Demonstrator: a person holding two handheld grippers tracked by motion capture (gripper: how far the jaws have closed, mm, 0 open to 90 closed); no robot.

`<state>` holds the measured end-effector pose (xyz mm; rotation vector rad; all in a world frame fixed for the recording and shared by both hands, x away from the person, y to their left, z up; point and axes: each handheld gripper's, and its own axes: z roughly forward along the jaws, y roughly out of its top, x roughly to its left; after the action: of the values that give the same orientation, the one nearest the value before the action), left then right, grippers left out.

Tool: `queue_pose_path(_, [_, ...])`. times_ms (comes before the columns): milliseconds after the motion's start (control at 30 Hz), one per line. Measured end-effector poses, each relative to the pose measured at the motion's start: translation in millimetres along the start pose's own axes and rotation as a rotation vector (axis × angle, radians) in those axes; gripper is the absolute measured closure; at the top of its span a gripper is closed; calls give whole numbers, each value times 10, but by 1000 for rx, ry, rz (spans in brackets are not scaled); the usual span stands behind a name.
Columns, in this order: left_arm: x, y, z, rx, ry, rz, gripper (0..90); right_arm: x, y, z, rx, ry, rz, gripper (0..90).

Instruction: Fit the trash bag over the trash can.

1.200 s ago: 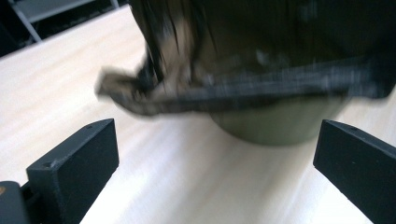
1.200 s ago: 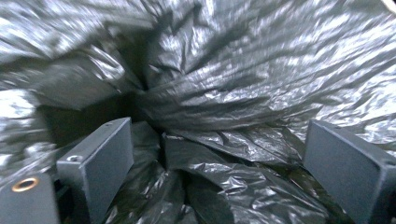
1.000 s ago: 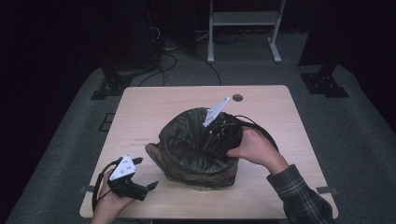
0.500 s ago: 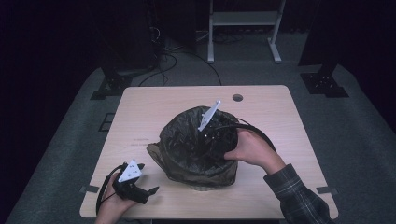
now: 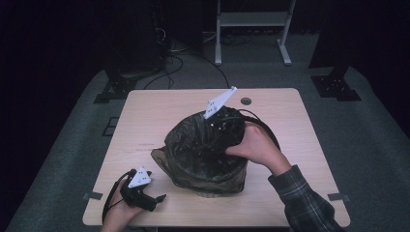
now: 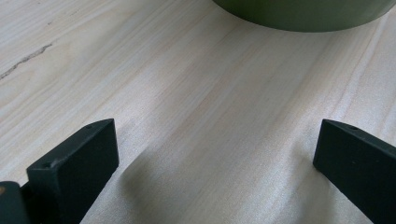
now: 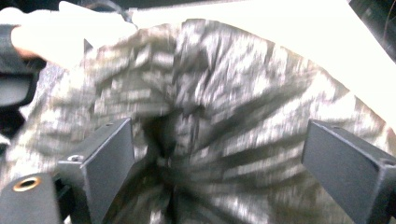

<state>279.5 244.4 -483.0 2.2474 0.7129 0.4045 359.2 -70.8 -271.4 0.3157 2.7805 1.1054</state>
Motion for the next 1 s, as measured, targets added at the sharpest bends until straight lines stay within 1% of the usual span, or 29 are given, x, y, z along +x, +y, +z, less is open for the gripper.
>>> queue_pose_path(100, [3, 1, 2, 4, -15, 4, 0, -15, 97, 65, -34, 2, 5, 85])
queue_pose_path(133, [4, 2, 3, 4, -19, 6, 0, -26, 145, 124, -36, 10, 9, 85])
queue_pose_path(233, [15, 3, 10, 10, -33, -9, 0, -42, 214, 254, -33, 15, 13, 85])
queue_pose_path(300, [19, 4, 11, 12, -36, -11, 0, -44, 248, 363, -20, 30, 19, 85])
queue_pose_path(467, [22, 3, 13, 16, -42, -20, 0, -21, 275, 597, 45, 50, 23, 84])
queue_pose_path(567, [23, 3, 14, 16, -43, -21, 0, 2, 274, 708, 95, 51, 14, 84])
queue_pose_path(633, [22, 4, 15, 17, -45, -23, 0, 8, 278, 770, 119, 62, 6, 84])
queue_pose_path(733, [20, 4, 15, 17, -47, -22, 0, 21, 282, 843, 167, 57, 15, 85])
queue_pose_path(833, [21, 4, 15, 17, -48, -23, 0, -3, 268, 899, 210, 55, 26, 84])
queue_pose_path(967, [20, 4, 15, 18, -49, -21, 0, -9, 244, 956, 260, 46, 32, 84])
queue_pose_path(1000, [20, 4, 15, 18, -49, -21, 0, -10, 242, 962, 264, 47, 34, 84])
